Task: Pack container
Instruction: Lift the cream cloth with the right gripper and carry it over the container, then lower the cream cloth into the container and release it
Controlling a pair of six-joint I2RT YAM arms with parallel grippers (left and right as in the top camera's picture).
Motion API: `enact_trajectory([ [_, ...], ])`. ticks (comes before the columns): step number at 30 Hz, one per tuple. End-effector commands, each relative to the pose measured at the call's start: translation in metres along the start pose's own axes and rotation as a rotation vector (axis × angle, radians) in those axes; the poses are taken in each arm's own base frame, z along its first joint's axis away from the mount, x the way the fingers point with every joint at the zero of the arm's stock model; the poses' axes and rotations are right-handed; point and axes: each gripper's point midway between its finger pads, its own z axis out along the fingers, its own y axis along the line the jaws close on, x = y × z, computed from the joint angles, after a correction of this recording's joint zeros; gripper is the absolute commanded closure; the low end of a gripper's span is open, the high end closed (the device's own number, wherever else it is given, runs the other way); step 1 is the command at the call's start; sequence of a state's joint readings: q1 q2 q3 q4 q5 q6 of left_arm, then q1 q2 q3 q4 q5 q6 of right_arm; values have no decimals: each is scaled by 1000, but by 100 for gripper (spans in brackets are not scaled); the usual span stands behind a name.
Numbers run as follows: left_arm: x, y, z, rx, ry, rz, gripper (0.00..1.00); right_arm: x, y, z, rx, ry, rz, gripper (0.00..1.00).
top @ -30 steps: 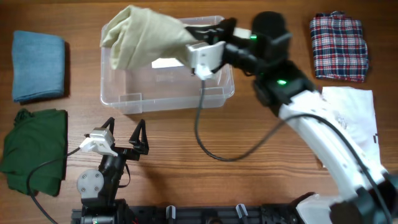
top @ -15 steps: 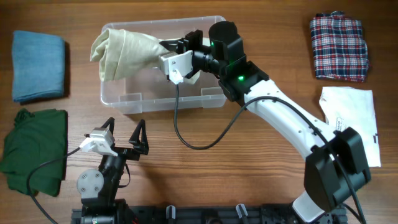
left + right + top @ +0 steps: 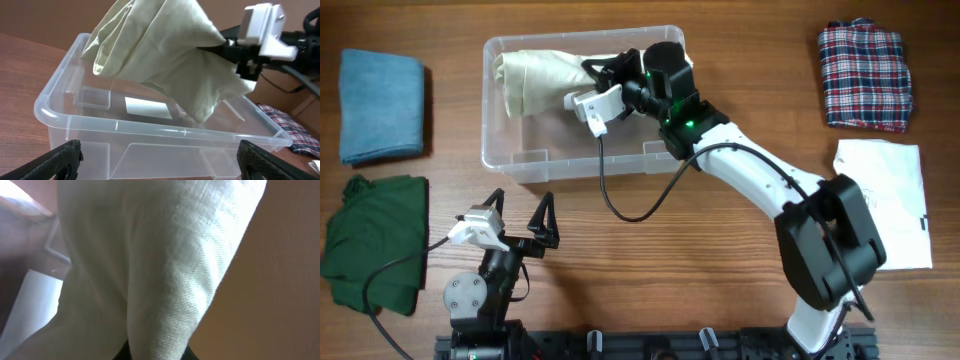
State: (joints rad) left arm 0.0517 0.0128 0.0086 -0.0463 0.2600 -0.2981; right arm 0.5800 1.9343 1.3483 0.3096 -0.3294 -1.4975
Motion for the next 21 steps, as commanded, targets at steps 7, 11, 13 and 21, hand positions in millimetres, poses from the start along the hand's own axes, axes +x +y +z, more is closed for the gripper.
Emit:
enact_trajectory([
  [7,2,0,0,1,3,1,0,7,14,25,45,-7,-68,96],
  [11,2,0,0,1,3,1,0,10,30,34,32,-11,-63,96],
  [13,2,0,0,1,3,1,0,10,35,36,25,-13,-62,96],
  [21,2,0,0,1,3,1,0,11,37,38,25,-11,-47,70],
])
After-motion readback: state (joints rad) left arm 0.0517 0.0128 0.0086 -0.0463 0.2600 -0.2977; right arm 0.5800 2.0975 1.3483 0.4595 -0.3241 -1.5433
